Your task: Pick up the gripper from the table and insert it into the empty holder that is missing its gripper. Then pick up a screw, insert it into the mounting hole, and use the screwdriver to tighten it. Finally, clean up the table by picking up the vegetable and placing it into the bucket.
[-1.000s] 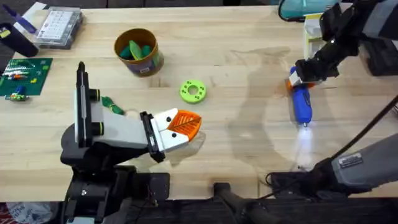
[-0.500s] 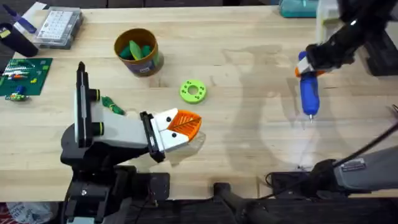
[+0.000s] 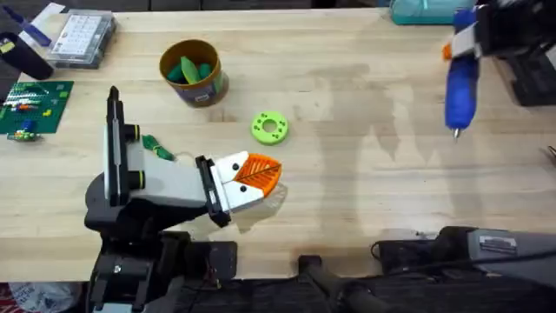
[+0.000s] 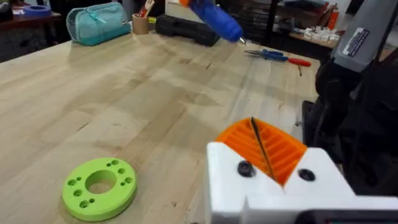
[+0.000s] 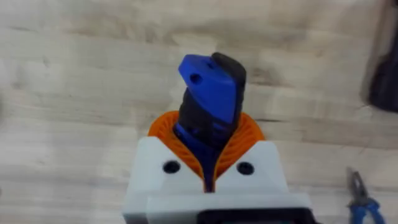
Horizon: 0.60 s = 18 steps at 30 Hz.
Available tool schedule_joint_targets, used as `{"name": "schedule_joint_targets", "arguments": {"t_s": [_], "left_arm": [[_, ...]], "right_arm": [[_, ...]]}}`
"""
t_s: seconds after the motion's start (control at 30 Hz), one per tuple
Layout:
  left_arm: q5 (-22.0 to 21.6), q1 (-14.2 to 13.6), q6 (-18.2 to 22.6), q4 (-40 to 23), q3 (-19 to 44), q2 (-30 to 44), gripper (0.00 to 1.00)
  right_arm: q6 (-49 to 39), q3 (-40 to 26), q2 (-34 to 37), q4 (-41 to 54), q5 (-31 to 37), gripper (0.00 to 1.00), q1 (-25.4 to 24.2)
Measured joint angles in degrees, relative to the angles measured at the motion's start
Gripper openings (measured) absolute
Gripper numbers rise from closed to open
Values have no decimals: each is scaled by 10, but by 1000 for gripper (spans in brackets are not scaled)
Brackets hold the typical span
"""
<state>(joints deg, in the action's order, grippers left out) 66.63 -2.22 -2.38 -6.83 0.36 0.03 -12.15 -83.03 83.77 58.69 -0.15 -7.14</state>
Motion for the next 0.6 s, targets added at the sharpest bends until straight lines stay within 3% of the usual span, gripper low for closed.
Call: {"name": "schedule_joint_targets", "arguments": {"t_s": [0.2, 0.6], "left_arm": [[0, 0, 0, 0, 0, 0, 14], [0, 0, 0, 0, 0, 0, 14]], "right_arm": [[-22, -95, -29, 22, -4, 26, 0], [-32, -266, -31, 37, -88, 26, 13]]}}
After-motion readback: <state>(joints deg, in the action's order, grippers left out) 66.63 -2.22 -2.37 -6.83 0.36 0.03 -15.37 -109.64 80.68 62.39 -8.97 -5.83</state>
